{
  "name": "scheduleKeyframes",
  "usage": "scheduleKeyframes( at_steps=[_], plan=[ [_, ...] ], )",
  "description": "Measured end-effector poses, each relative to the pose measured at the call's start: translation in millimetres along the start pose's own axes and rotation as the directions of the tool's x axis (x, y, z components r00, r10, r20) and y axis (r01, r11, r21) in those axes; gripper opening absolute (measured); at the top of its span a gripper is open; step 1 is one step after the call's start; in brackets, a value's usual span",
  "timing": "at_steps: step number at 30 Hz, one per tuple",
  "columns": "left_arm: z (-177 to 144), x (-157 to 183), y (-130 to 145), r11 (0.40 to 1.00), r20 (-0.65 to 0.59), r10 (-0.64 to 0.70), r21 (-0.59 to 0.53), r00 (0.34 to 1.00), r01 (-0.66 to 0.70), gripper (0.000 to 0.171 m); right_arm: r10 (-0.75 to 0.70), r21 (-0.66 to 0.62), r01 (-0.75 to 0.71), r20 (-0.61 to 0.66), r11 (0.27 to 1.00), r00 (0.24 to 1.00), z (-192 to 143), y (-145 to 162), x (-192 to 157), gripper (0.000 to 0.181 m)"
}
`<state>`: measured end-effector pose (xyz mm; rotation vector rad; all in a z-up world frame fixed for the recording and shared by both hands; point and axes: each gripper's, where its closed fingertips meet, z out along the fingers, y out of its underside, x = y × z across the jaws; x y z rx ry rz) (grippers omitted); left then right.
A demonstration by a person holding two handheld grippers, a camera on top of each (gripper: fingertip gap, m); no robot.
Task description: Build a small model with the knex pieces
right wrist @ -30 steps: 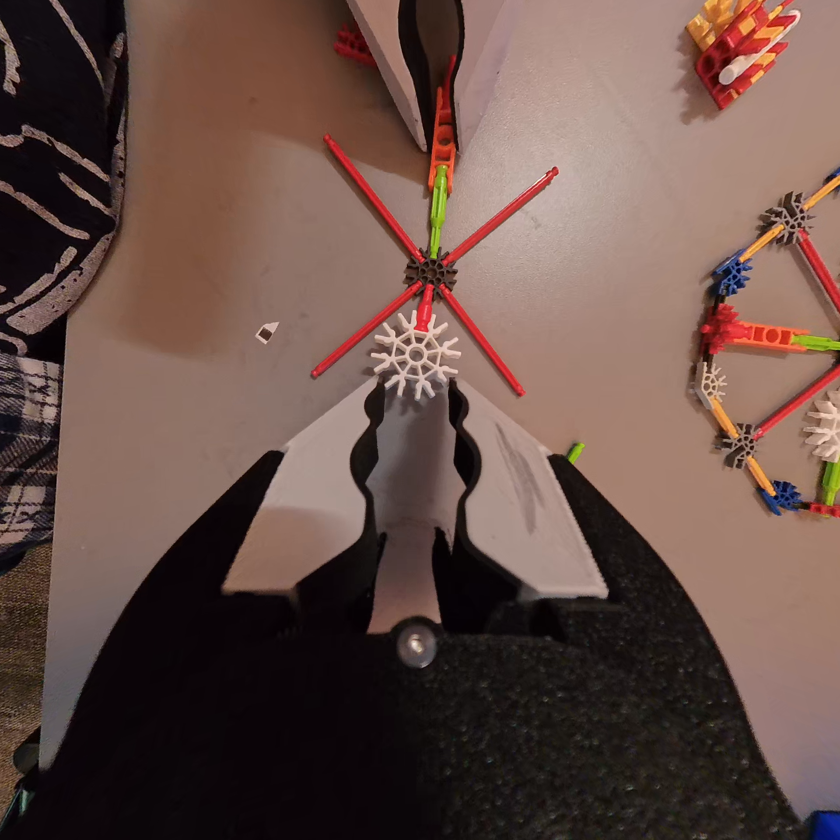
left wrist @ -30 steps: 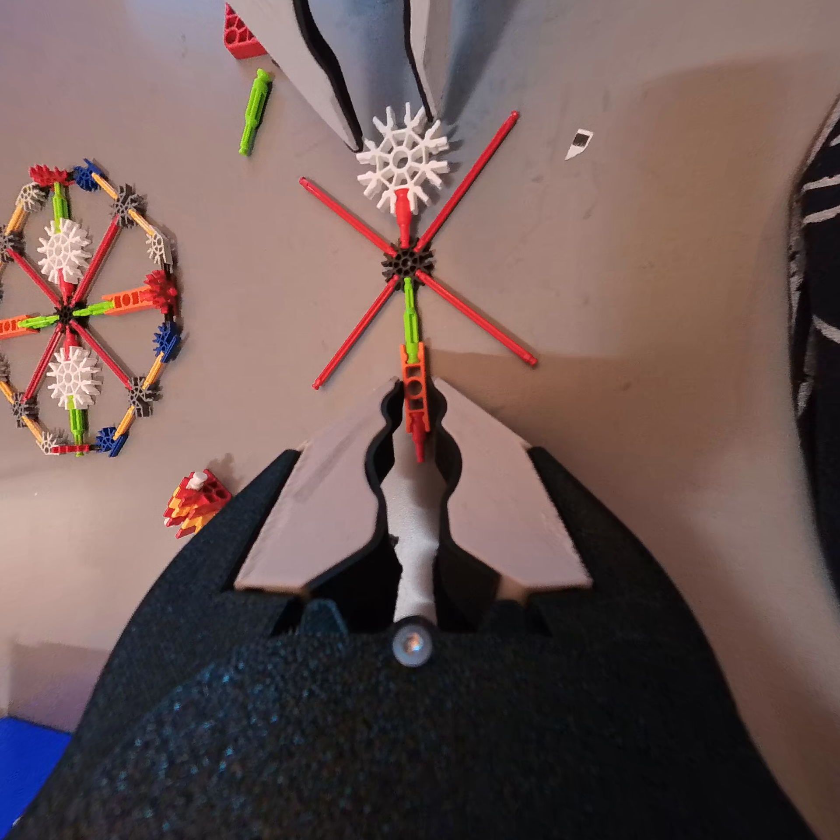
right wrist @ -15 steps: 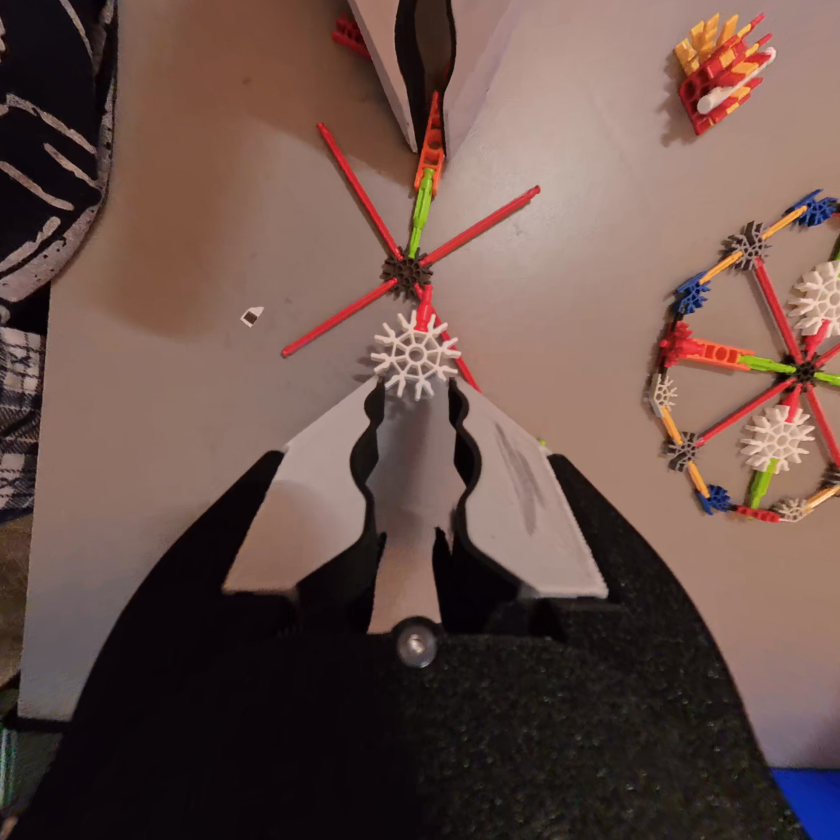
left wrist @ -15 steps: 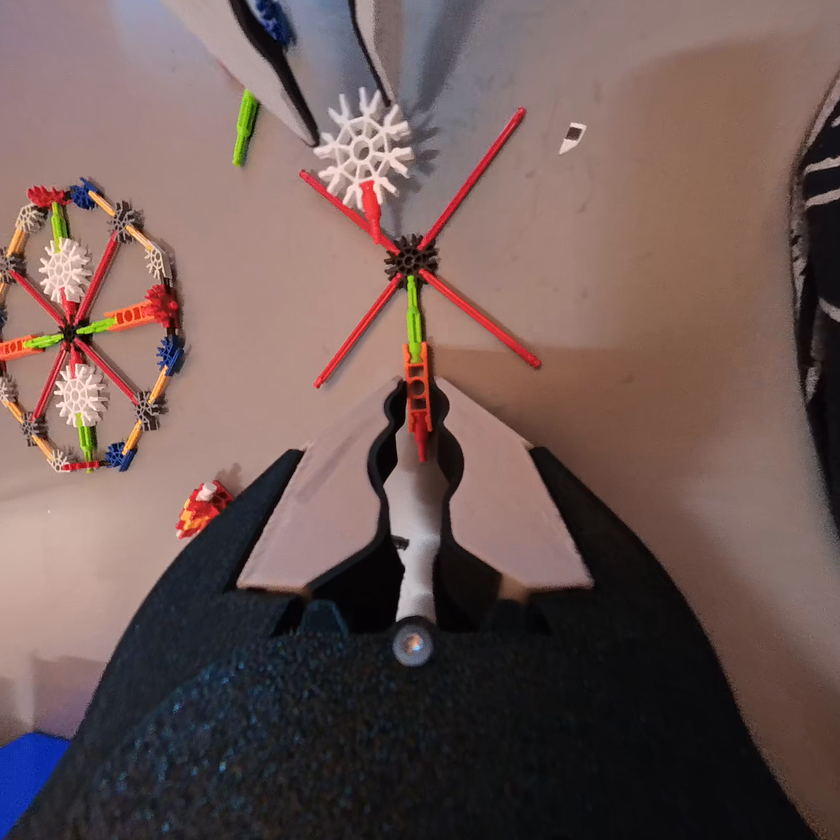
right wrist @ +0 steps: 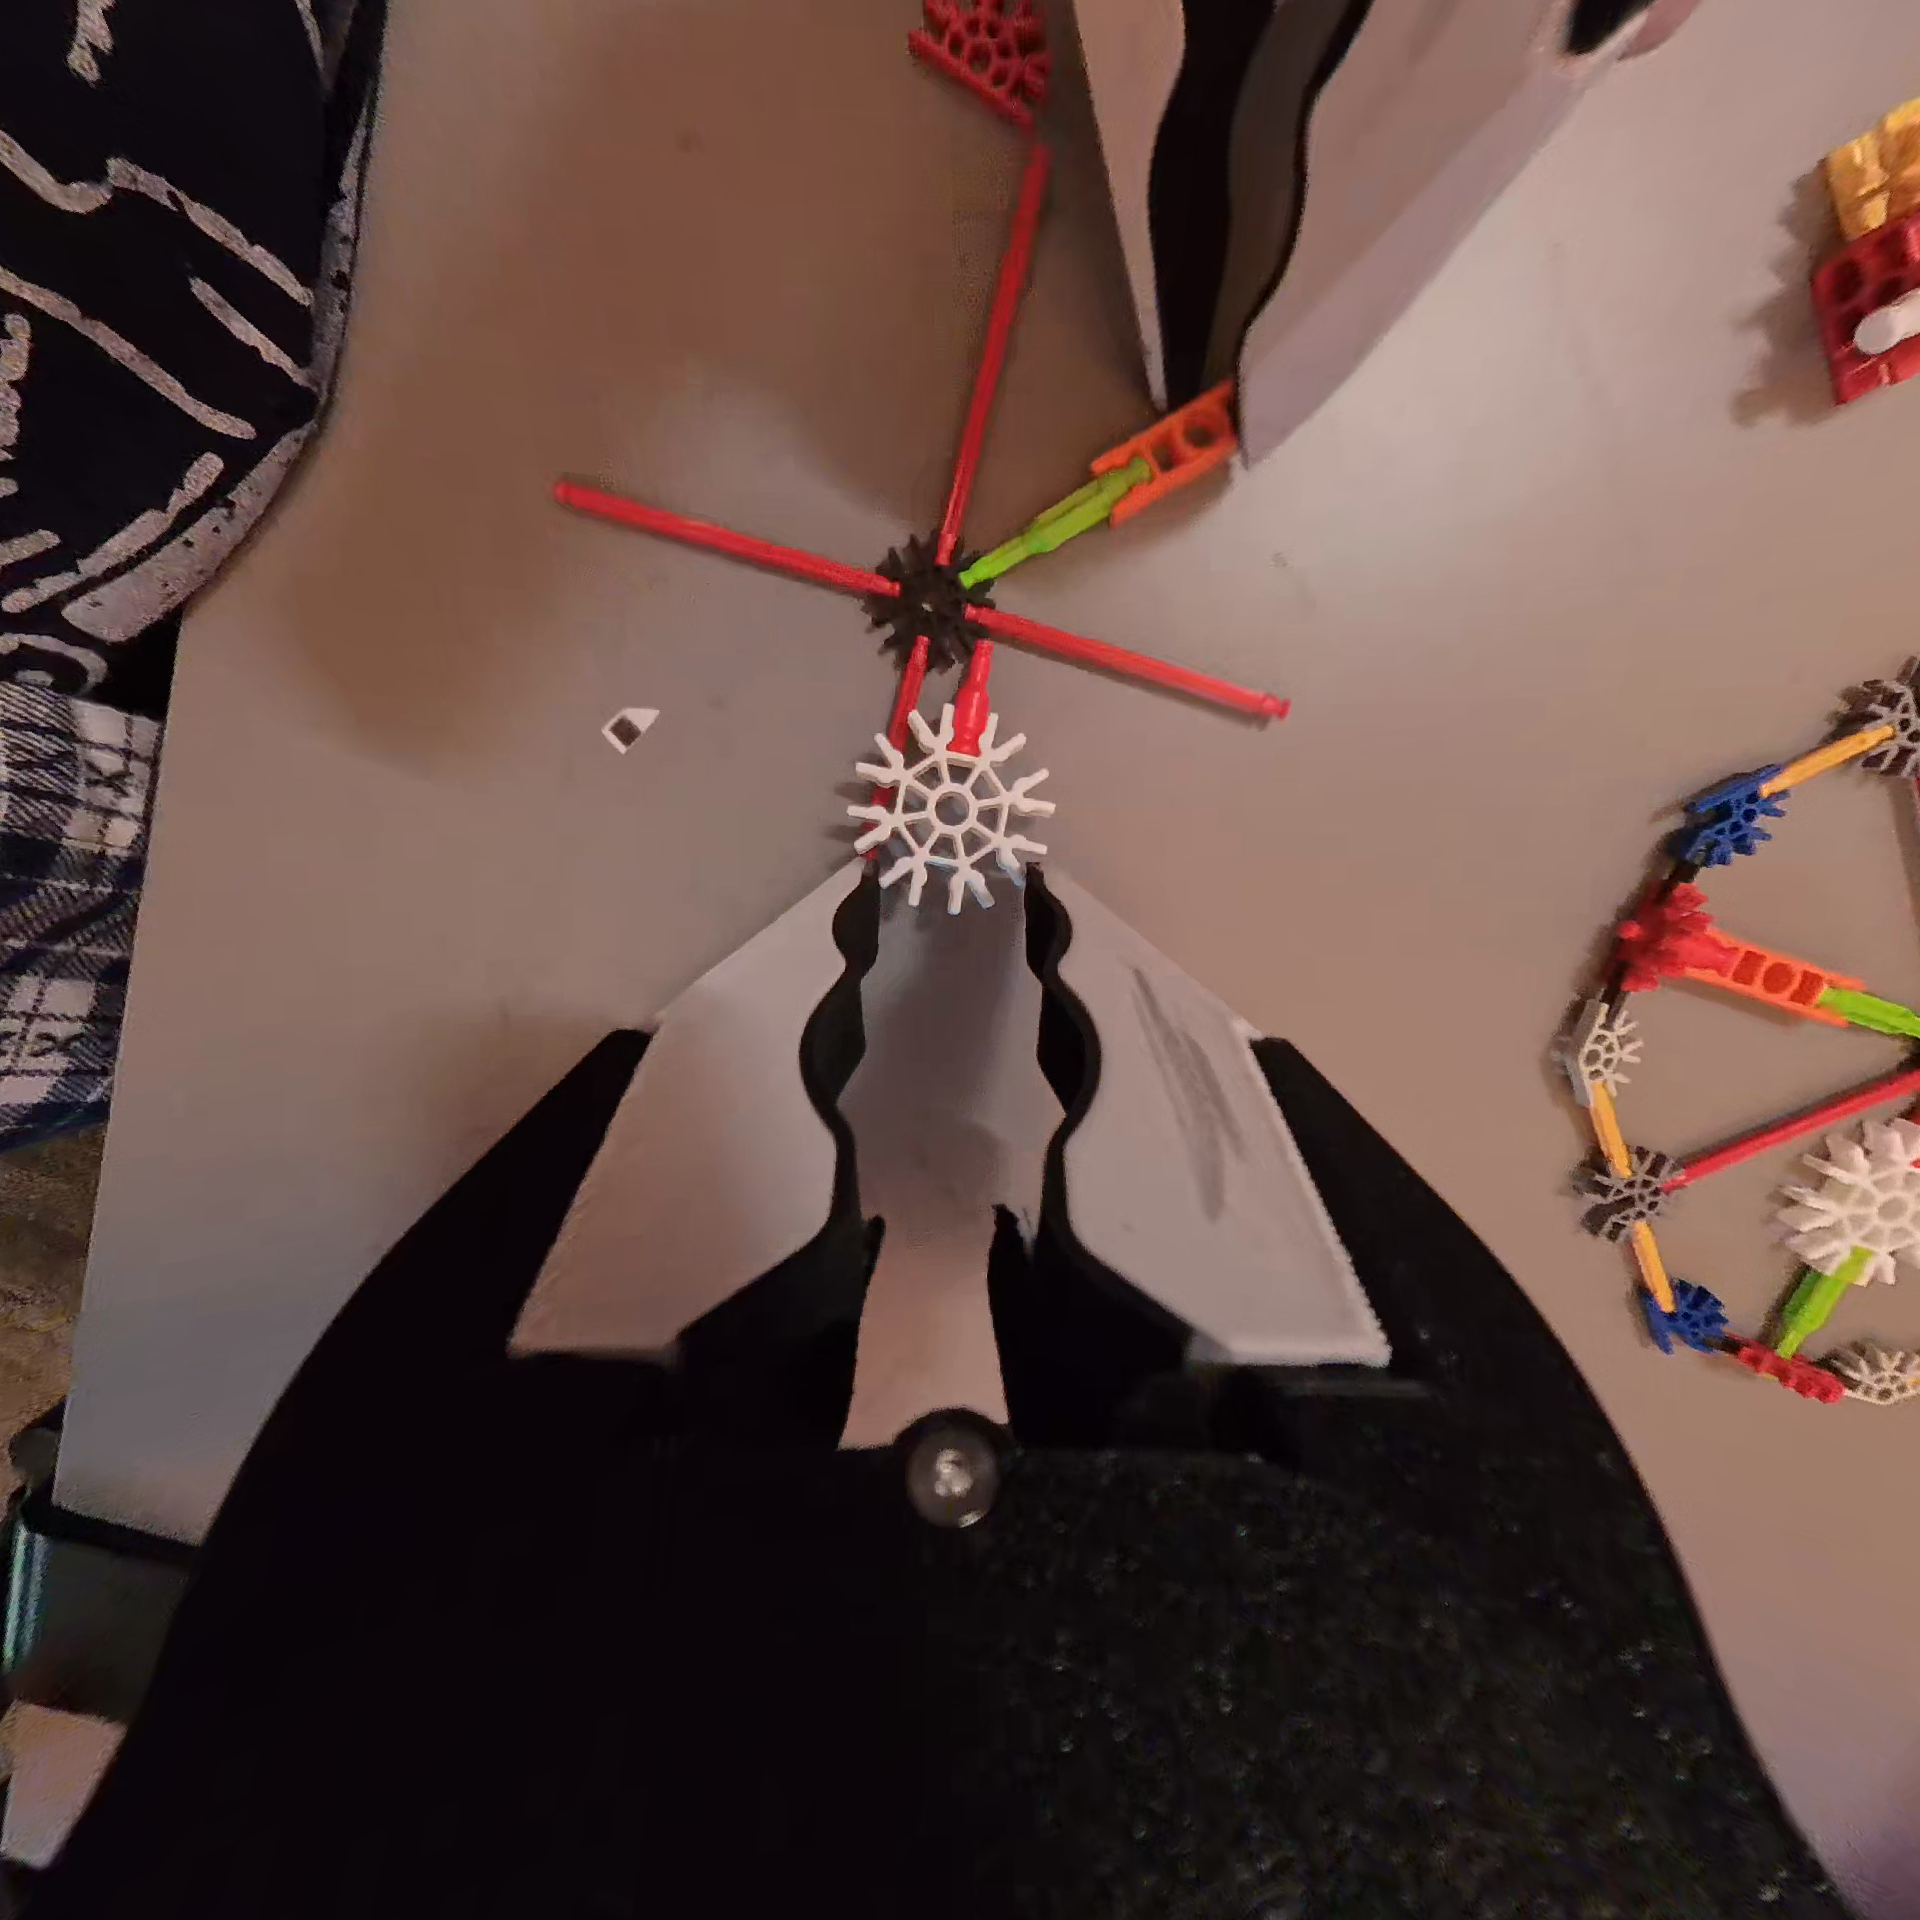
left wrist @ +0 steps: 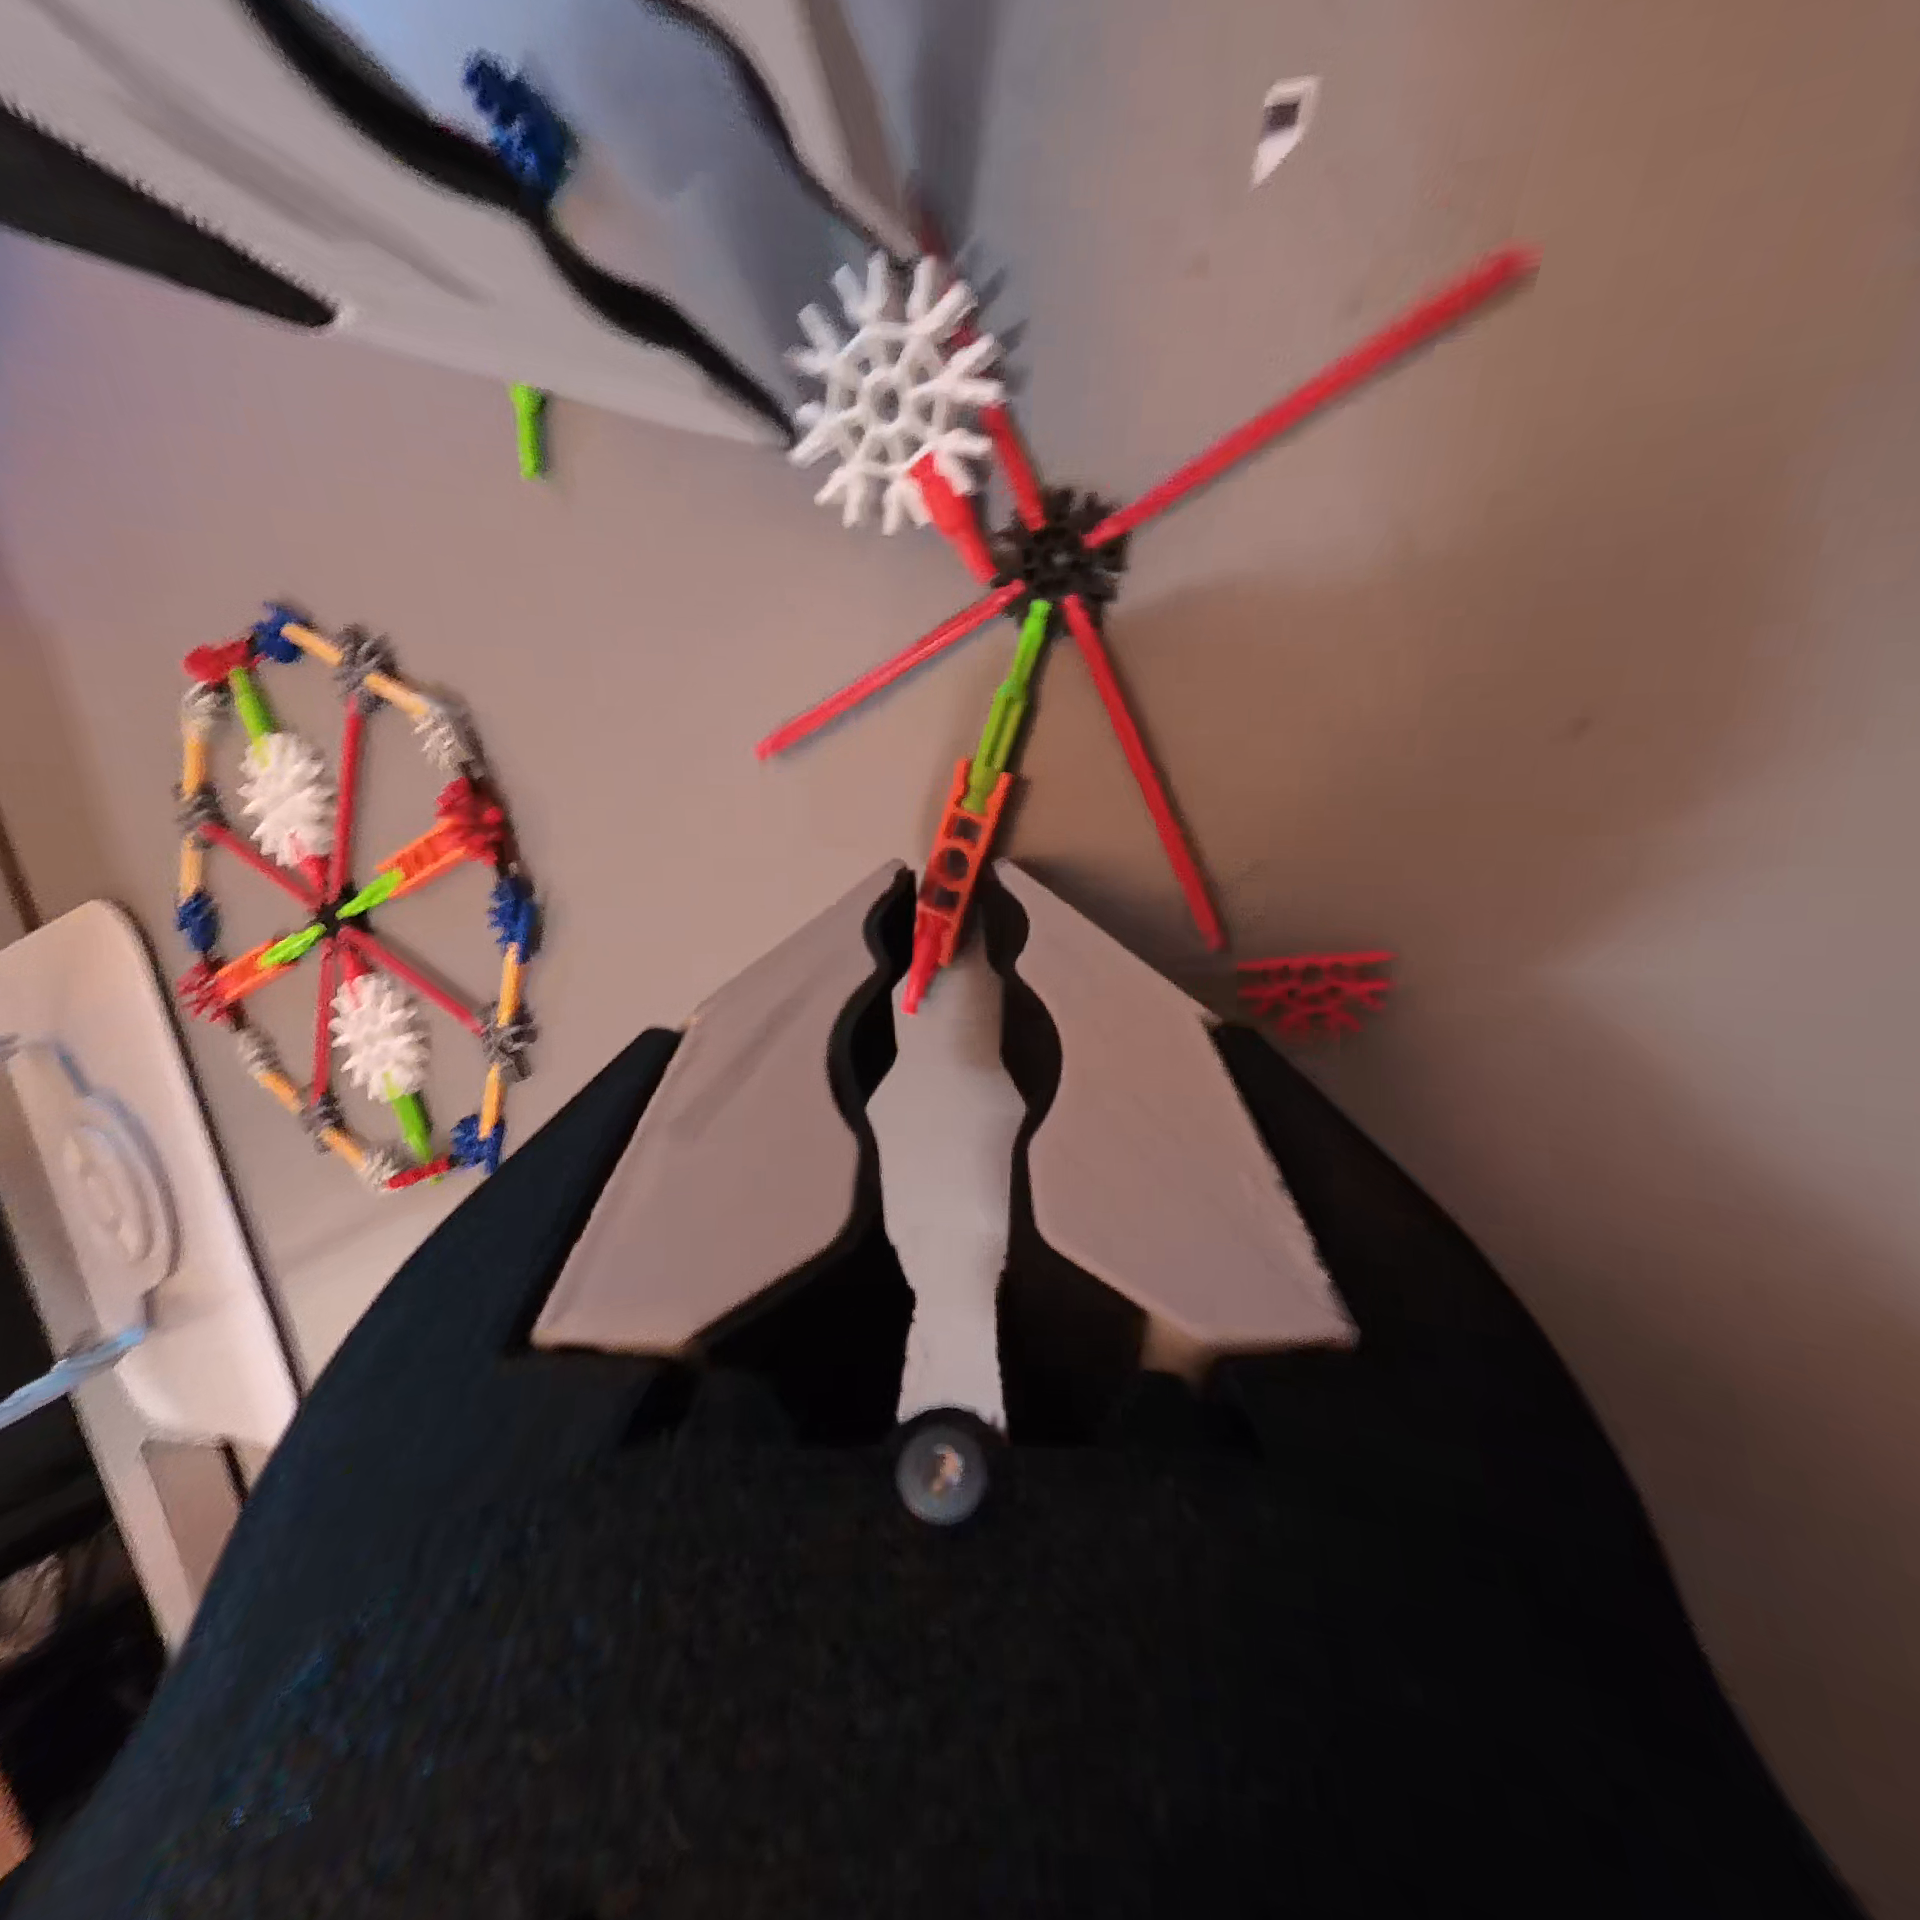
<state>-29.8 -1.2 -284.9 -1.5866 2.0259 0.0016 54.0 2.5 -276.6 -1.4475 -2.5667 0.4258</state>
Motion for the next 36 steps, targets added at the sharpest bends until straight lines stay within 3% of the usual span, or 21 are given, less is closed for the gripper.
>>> scheduleKeyframes(
  at_steps=[15, 36],
  plan=[
    [10.4, -32.4, 9.1, 0.999, 0.130, -0.030, -0.032, 0.991, 0.034, 0.011, 0.085, 0.110, -0.081, -0.039, 0.991, 0.996, 6.0, -8.8, -8.7, 0.027],
    [12.1, -37.4, 8.2, 0.998, 0.139, -0.057, -0.011, 0.989, 0.059, 0.009, 0.051, 0.145, -0.045, -0.038, 0.988, 0.998, 5.1, -17.9, -14.1, 0.027]
  ],
)
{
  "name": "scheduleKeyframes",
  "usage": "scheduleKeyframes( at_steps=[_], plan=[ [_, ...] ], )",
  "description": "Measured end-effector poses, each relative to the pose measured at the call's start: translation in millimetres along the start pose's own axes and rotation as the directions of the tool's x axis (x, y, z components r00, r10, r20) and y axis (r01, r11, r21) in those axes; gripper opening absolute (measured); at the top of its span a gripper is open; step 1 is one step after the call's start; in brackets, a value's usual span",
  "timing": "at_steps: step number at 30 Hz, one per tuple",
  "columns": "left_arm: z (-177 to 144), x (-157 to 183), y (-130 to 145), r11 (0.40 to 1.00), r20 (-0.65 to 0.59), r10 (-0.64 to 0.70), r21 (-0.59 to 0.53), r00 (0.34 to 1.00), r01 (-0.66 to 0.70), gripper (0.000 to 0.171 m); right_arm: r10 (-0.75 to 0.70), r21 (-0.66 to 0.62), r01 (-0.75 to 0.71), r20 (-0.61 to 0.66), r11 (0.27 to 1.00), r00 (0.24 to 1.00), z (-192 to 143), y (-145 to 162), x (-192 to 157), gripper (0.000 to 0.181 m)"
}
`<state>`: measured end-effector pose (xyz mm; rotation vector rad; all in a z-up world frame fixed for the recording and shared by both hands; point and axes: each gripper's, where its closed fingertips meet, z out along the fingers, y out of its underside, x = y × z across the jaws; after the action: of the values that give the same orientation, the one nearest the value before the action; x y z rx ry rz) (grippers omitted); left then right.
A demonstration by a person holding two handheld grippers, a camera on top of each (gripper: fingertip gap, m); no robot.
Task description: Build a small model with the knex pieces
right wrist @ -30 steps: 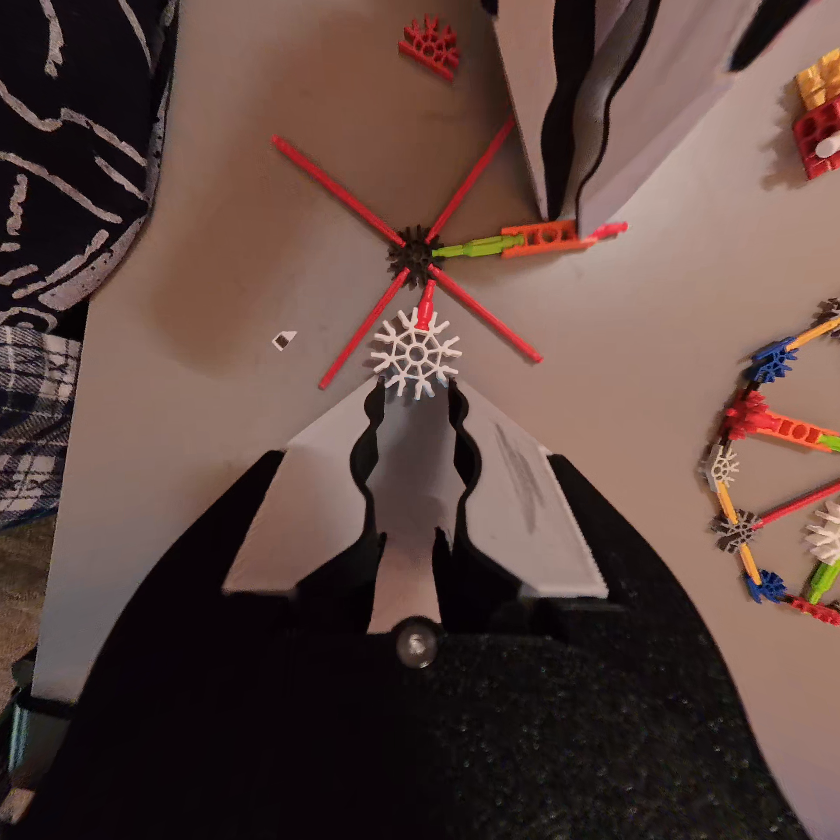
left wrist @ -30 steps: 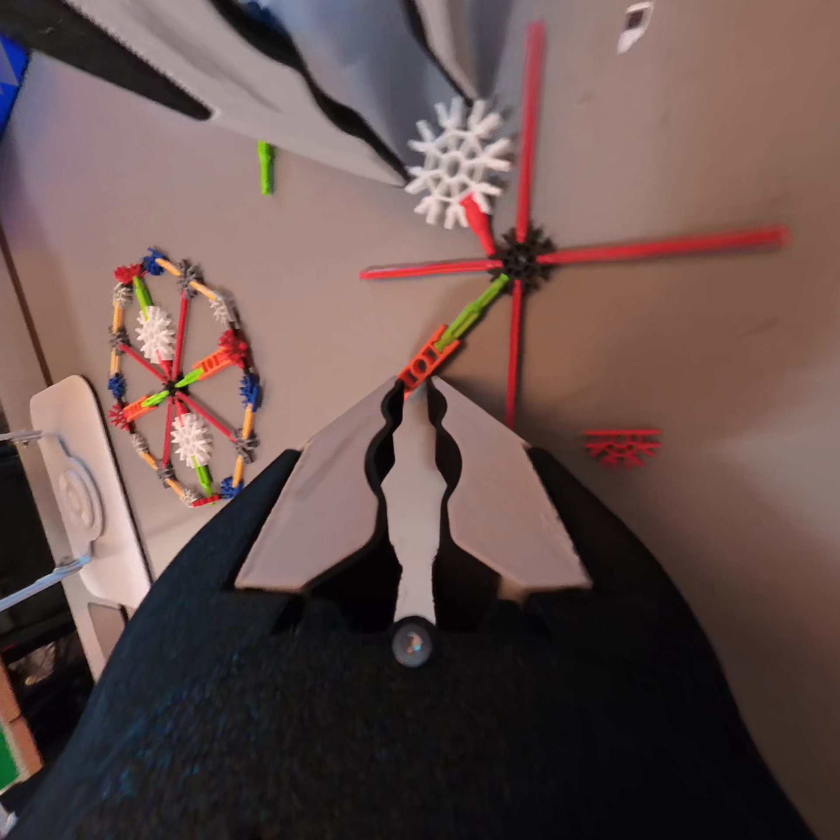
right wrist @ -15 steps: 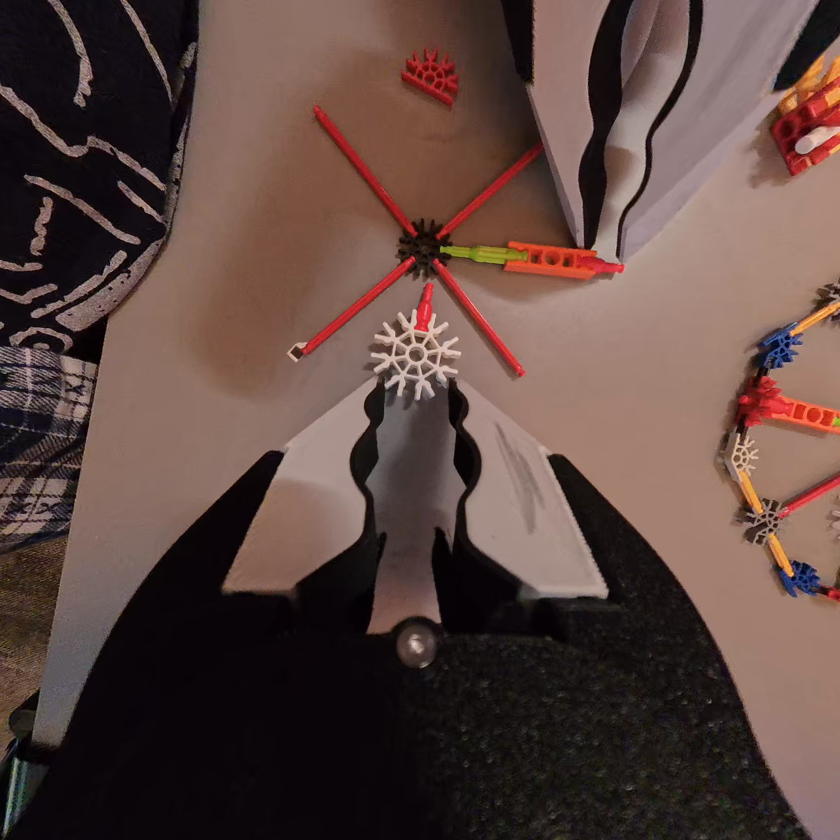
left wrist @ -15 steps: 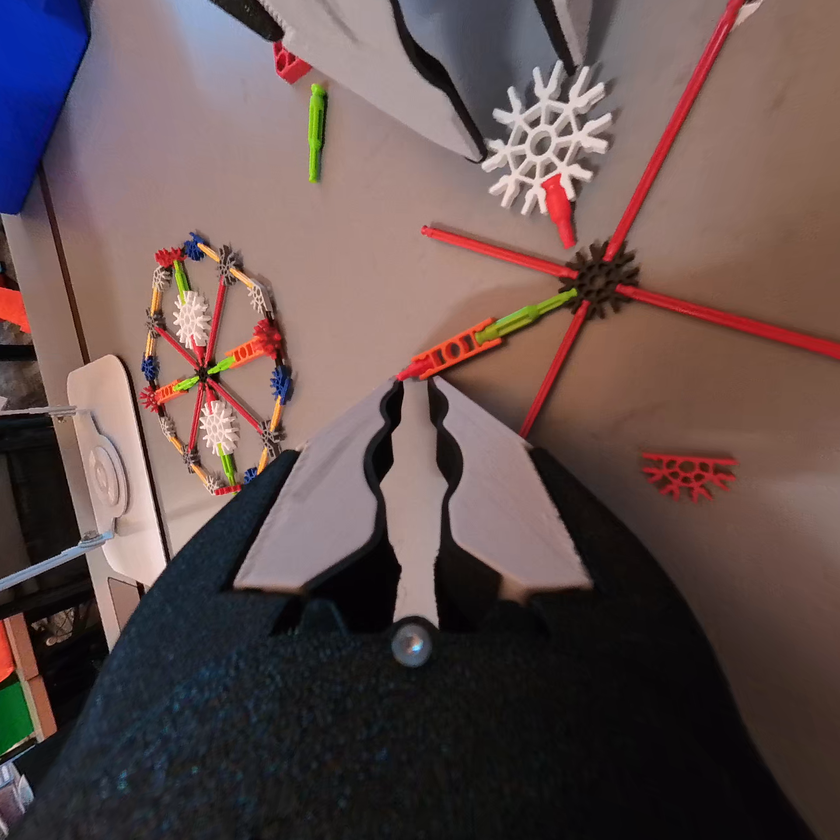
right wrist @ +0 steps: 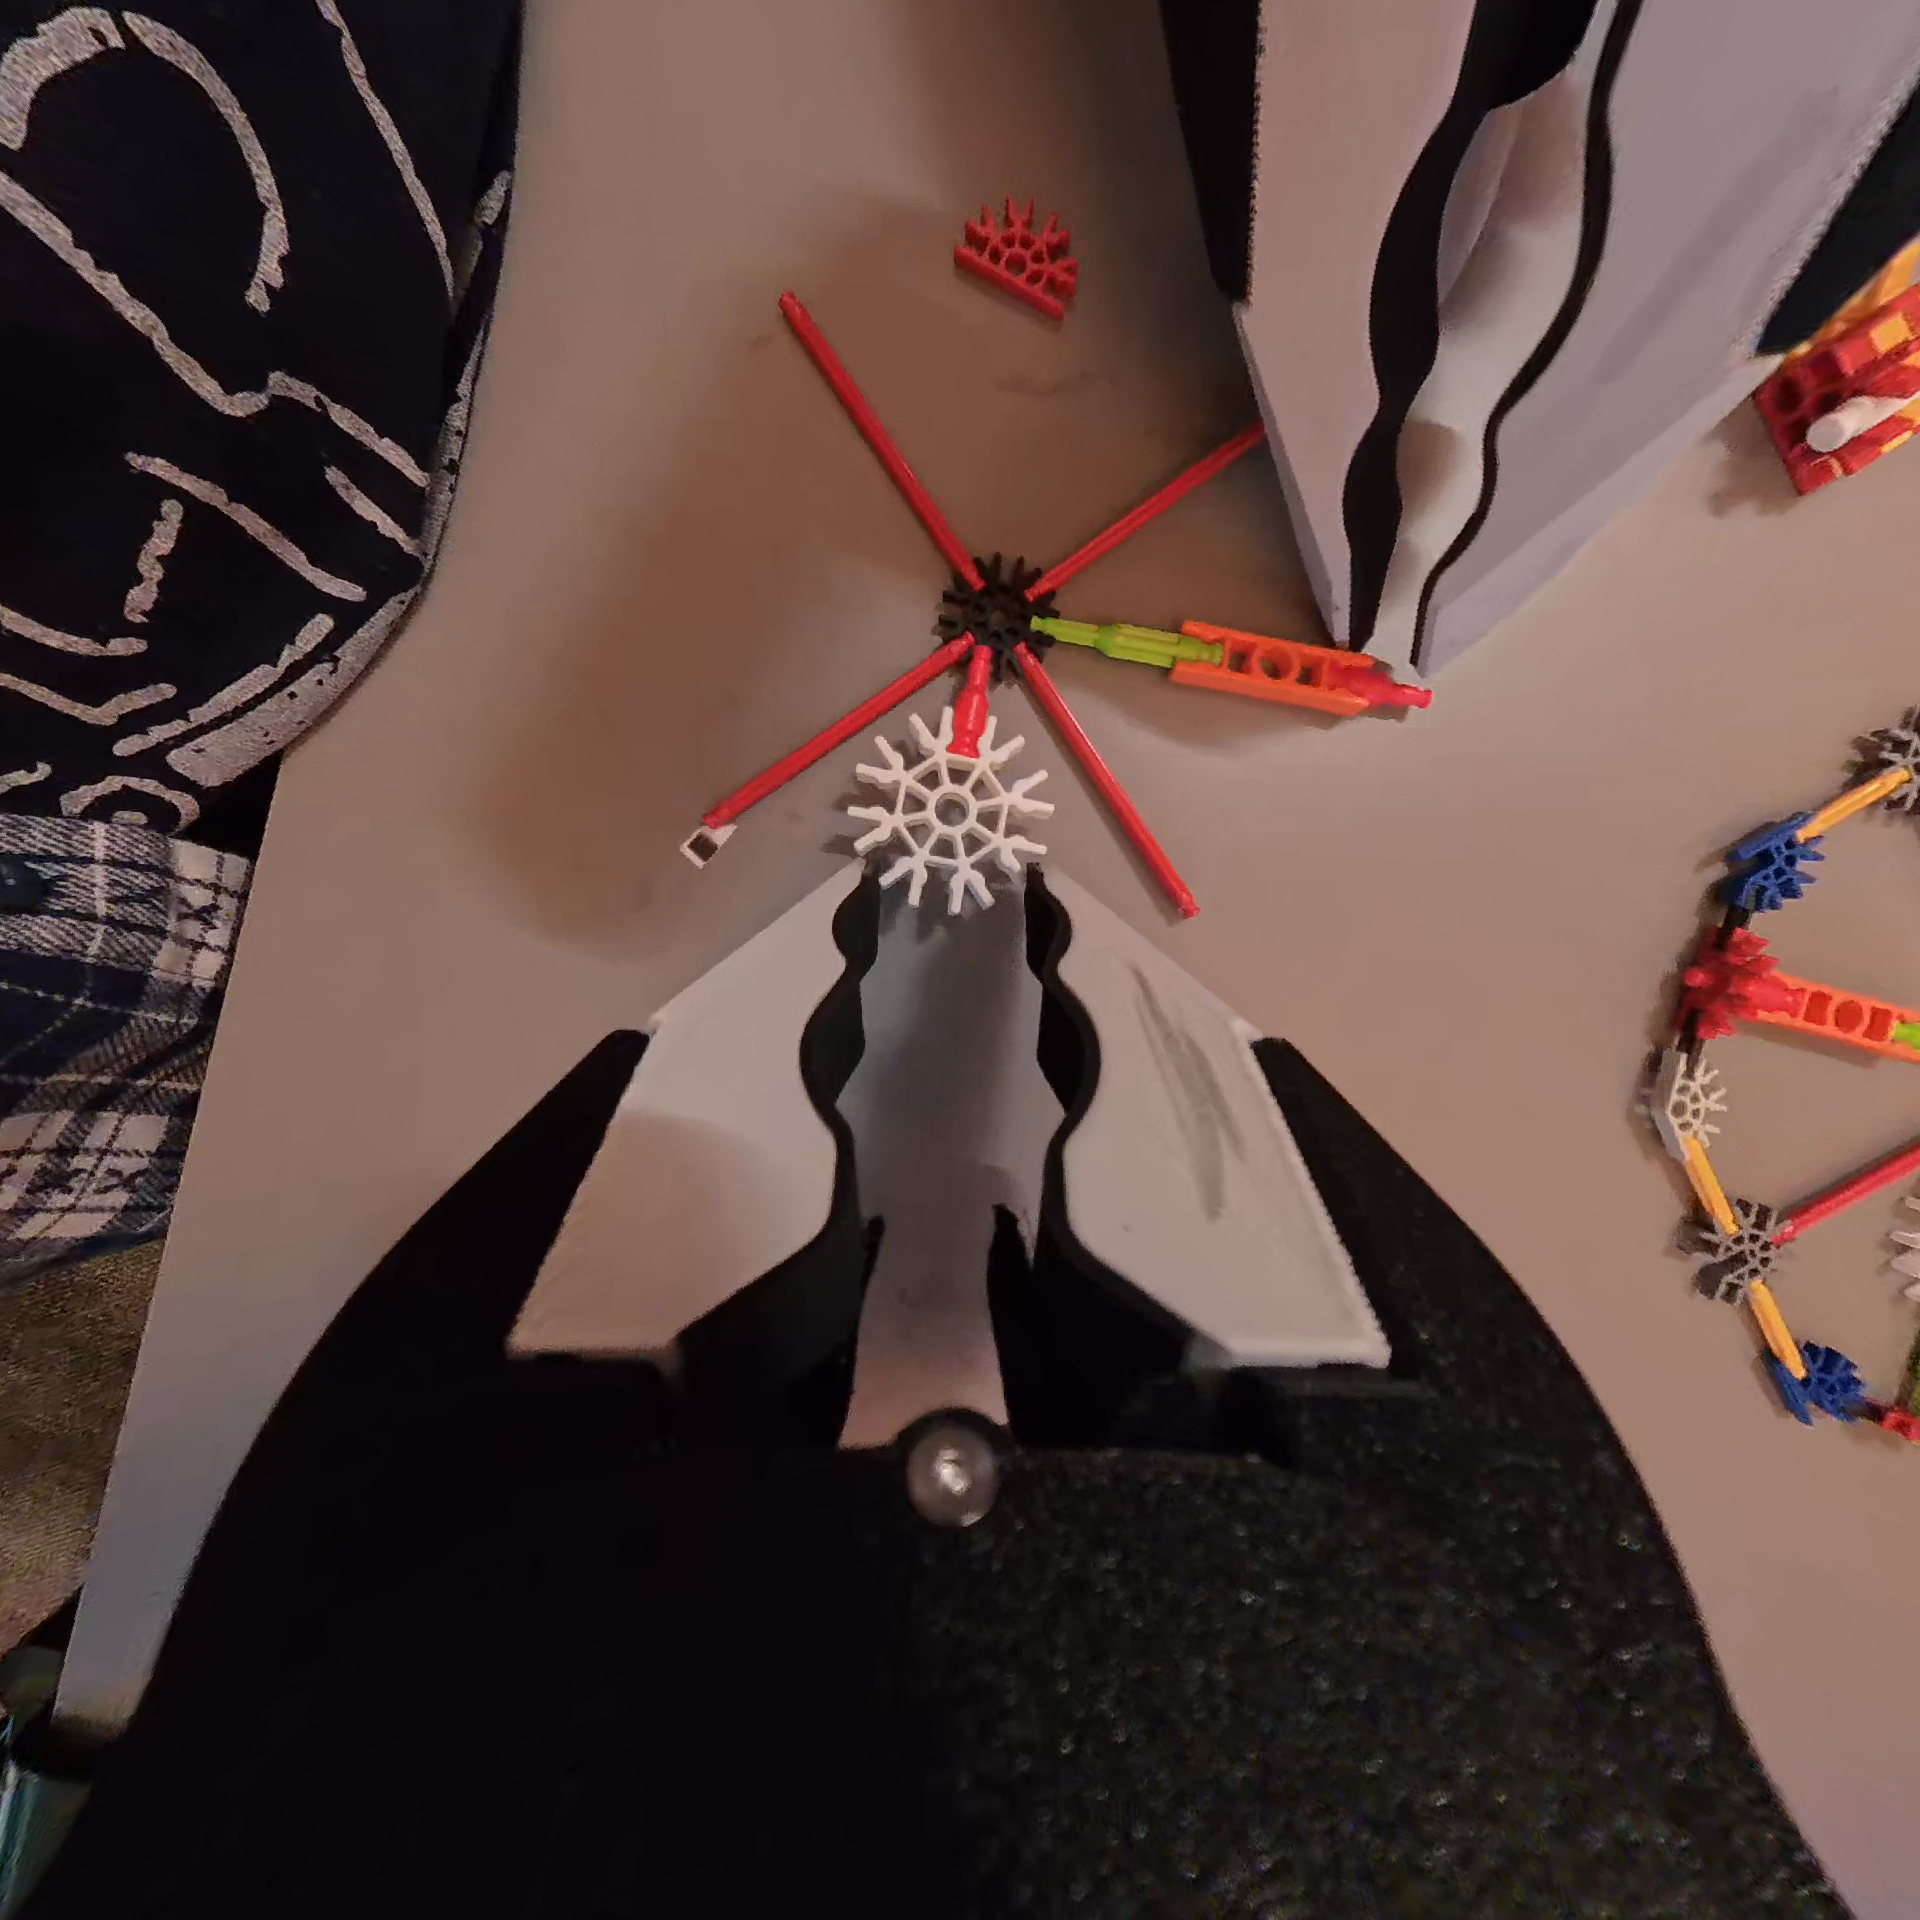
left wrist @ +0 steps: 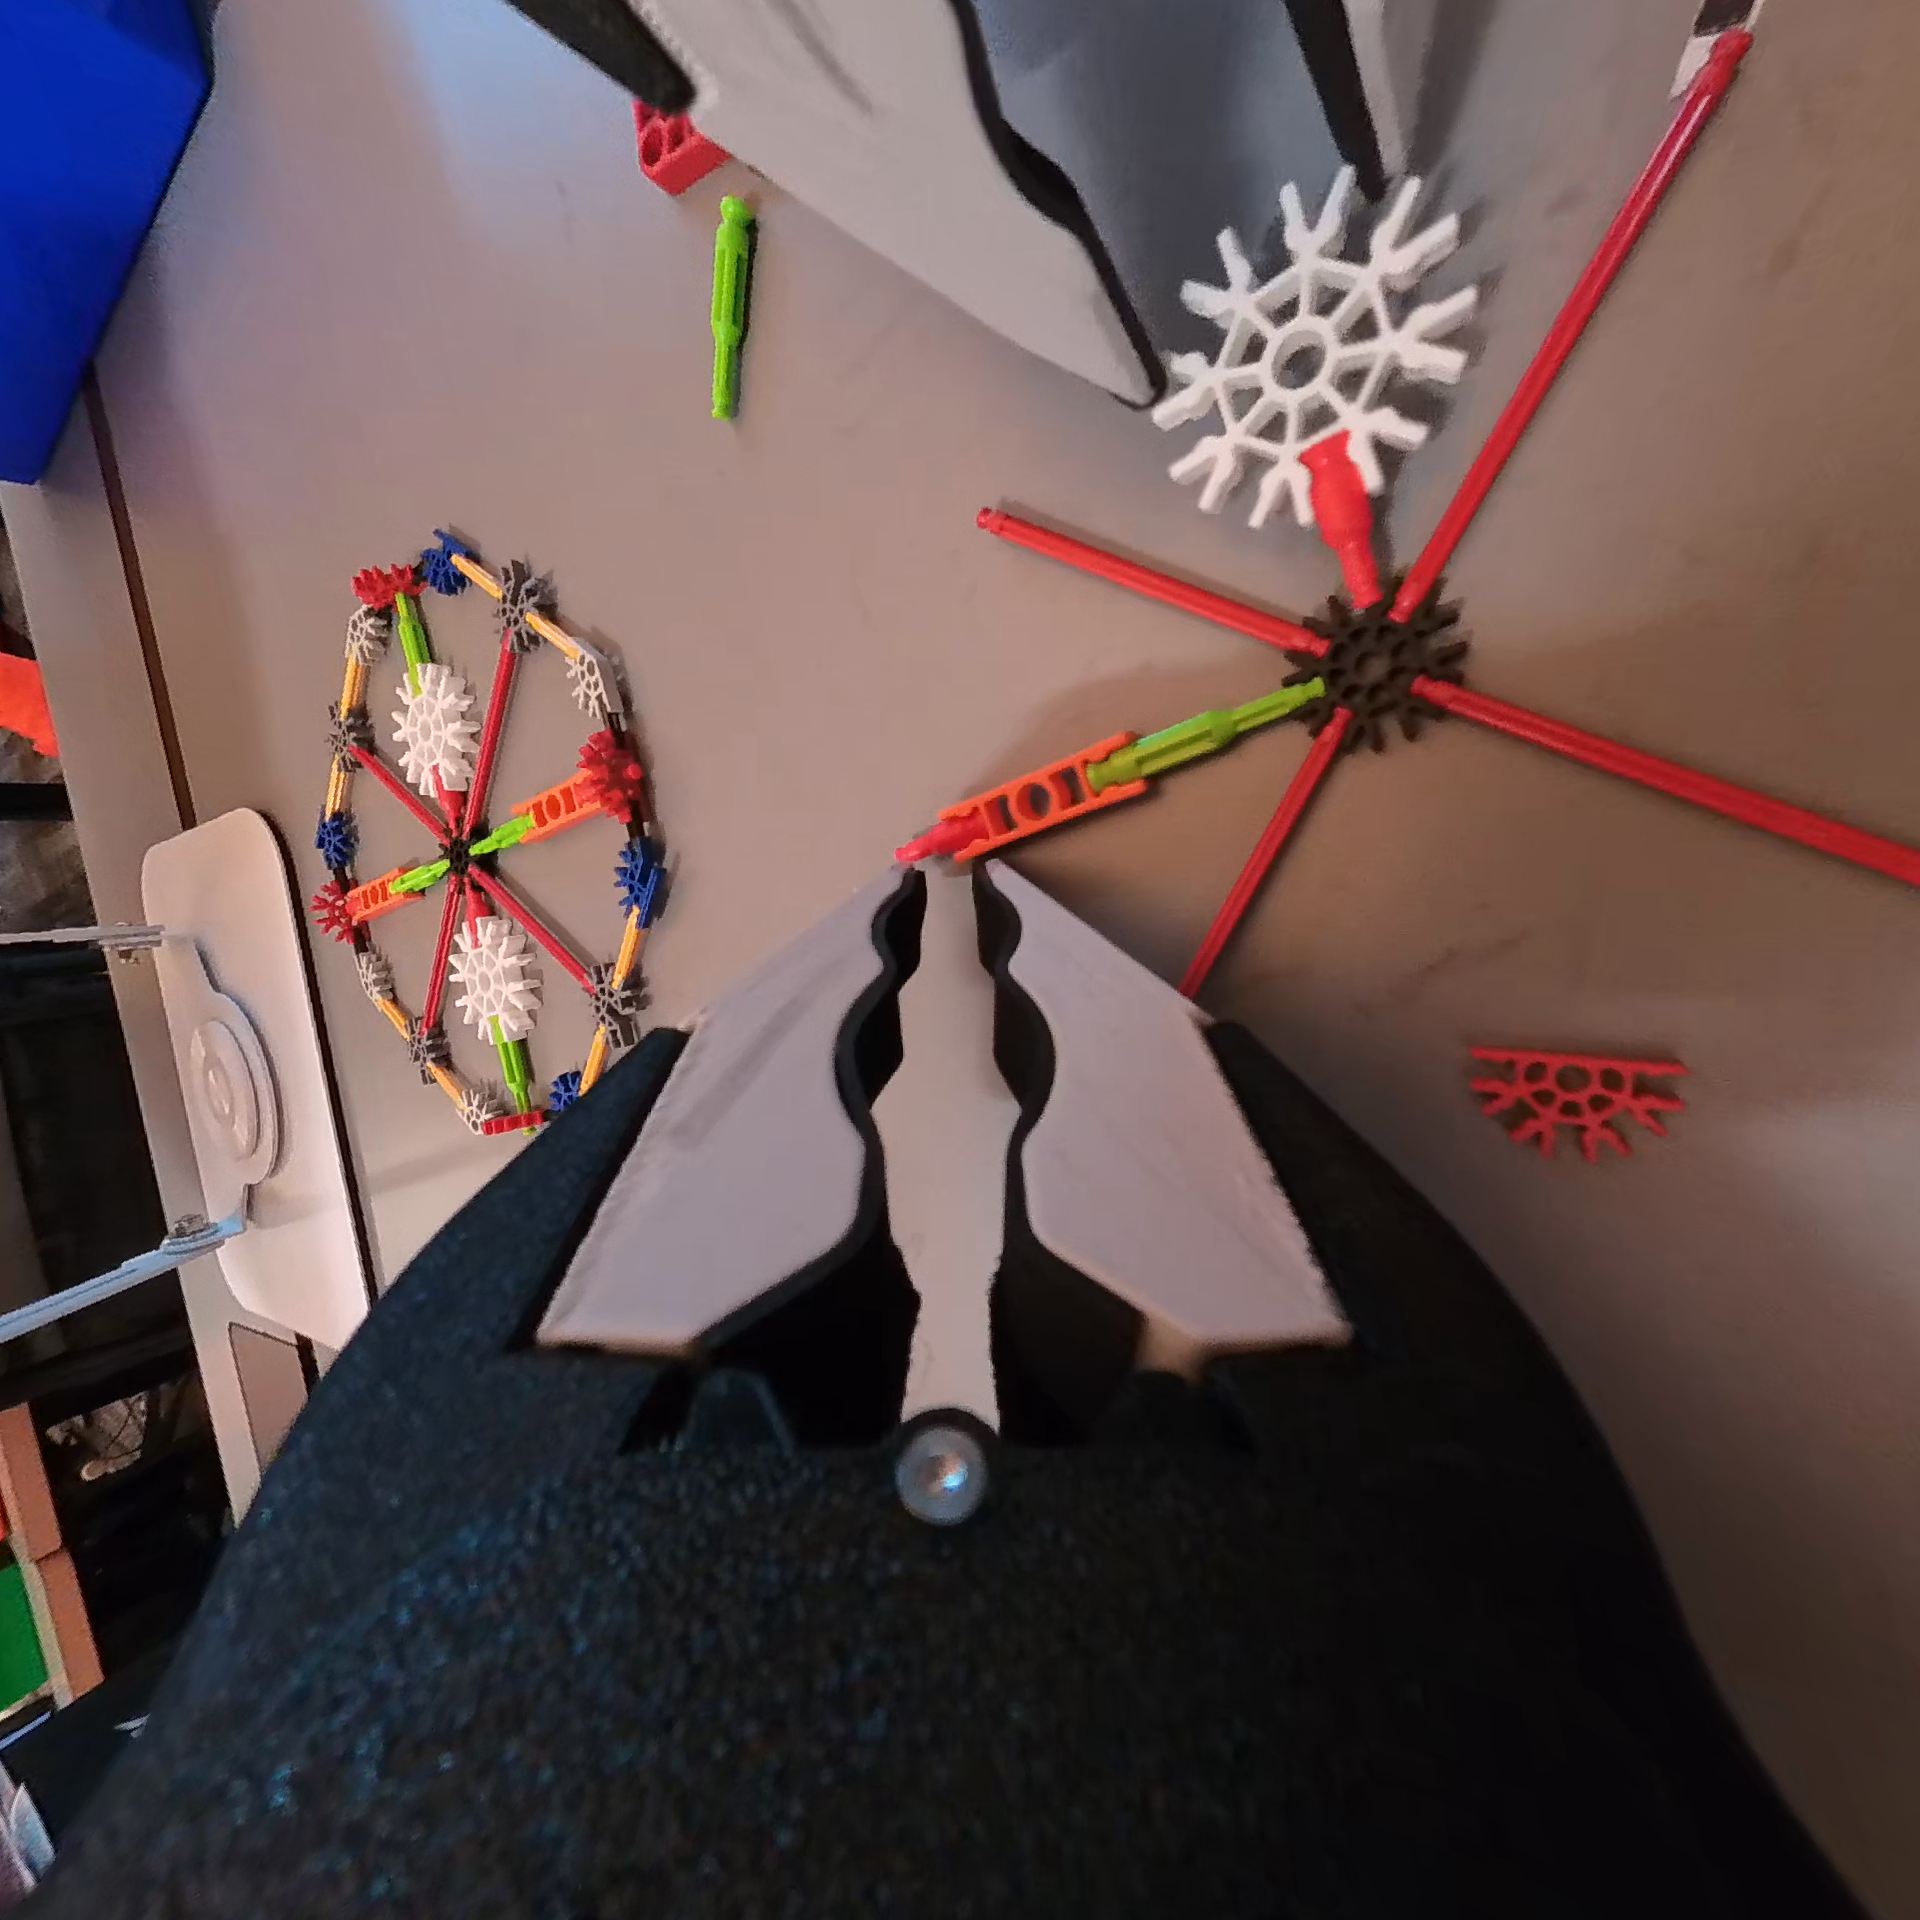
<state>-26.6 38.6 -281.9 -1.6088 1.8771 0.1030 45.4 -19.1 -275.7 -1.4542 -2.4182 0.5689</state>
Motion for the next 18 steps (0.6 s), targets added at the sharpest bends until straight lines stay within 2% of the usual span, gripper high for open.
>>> scheduleKeyframes(
  at_steps=[11, 15, 17, 18],
  plan=[
    [0.6, -0.1, 0.2, 1.000, 0.000, 0.002, -0.003, 1.000, -0.002, 0.007, 0.005, -0.038, -0.005, -0.013, 0.999, 1.000, 6.0, 4.9, 2.4, 0.029],
    [-0.1, -0.3, 0.8, 1.000, 0.002, -0.002, -0.006, 1.000, 0.002, 0.008, 0.016, -0.040, -0.018, -0.030, 0.999, 0.999, 4.6, 5.5, 4.1, 0.047],
    [-1.4, -0.3, 1.3, 1.000, 0.002, -0.005, -0.007, 1.000, 0.005, 0.011, 0.019, -0.025, -0.021, -0.071, 0.999, 0.997, -0.9, 2.9, 9.5, 0.043],
    [-2.4, 0.3, 1.6, 1.000, 0.000, -0.006, -0.008, 1.000, 0.006, 0.012, 0.017, -0.004, -0.018, -0.085, 1.000, 0.996, -4.1, -2.1, 10.7, 0.030]
  ],
)
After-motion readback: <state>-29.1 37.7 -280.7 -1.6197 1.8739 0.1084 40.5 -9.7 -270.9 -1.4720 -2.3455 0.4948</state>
